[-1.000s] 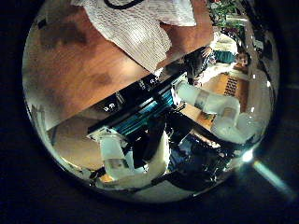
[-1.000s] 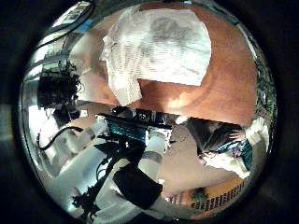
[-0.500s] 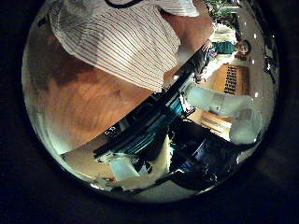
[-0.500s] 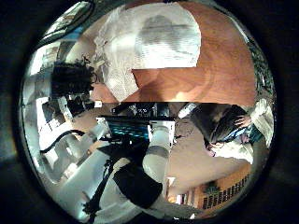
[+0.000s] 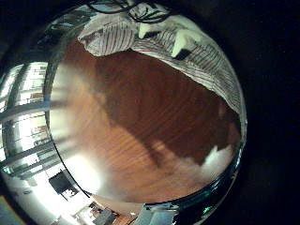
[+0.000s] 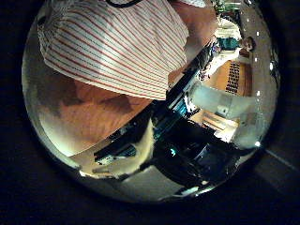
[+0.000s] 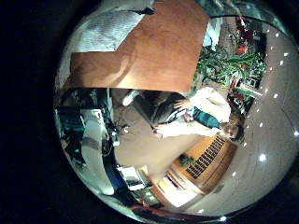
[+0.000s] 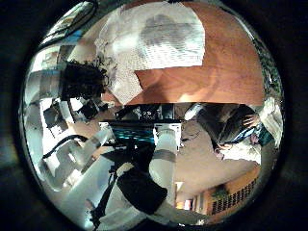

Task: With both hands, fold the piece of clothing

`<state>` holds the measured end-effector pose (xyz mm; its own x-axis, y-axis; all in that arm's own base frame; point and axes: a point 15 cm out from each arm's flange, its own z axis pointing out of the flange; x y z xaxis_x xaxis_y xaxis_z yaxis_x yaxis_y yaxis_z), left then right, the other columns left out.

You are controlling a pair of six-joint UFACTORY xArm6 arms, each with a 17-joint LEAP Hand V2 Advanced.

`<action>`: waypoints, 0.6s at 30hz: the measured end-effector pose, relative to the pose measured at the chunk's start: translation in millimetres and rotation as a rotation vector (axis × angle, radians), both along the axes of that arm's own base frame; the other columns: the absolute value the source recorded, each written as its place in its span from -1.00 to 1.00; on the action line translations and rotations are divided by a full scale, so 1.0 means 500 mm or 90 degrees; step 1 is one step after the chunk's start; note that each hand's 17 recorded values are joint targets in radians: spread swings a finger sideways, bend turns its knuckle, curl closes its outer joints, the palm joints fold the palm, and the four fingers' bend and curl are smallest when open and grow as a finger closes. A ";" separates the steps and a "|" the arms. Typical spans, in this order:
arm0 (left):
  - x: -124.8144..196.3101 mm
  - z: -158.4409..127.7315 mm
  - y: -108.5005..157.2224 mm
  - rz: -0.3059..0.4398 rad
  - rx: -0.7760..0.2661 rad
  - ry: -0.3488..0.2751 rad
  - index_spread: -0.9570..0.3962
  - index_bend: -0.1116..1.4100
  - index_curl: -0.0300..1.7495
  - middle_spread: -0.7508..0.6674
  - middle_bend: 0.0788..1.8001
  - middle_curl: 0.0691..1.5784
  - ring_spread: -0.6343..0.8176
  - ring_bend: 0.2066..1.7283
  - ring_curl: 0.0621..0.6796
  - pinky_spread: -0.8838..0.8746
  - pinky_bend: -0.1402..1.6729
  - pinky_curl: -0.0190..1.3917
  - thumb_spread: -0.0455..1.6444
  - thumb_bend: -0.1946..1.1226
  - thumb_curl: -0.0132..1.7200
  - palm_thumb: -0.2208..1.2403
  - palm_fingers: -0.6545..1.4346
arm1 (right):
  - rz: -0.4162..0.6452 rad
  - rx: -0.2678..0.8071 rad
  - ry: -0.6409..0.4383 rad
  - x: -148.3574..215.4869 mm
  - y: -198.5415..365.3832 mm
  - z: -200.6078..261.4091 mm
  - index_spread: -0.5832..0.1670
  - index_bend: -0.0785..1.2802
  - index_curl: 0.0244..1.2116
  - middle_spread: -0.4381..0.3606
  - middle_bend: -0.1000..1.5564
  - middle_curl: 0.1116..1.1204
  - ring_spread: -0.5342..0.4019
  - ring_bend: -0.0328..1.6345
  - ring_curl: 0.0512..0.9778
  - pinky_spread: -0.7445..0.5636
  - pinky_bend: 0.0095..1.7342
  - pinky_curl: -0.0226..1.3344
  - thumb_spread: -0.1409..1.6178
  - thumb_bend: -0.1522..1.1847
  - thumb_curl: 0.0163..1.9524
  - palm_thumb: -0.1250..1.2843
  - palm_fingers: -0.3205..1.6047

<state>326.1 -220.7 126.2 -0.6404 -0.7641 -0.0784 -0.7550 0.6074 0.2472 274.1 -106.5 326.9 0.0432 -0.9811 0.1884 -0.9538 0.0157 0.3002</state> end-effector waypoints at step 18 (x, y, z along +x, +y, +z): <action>0.080 0.060 0.020 0.042 0.020 -0.047 -0.19 -0.06 -0.38 -0.47 0.00 -0.07 -0.71 0.38 0.35 -0.59 0.25 -0.19 0.42 -0.72 -0.58 0.15 0.77 | -0.001 -0.001 0.006 -0.023 0.003 -0.002 -0.26 -0.67 -0.60 0.18 -0.59 -0.49 0.50 -0.35 -0.55 0.66 -0.39 -0.58 0.57 -0.79 -0.80 -0.54 -0.52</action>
<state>366.0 -210.9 156.1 -0.5801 -0.8010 -0.1479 -0.8101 0.5485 0.2072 262.4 -105.1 326.1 0.0436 -0.9808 0.1899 -0.9506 0.0177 0.3098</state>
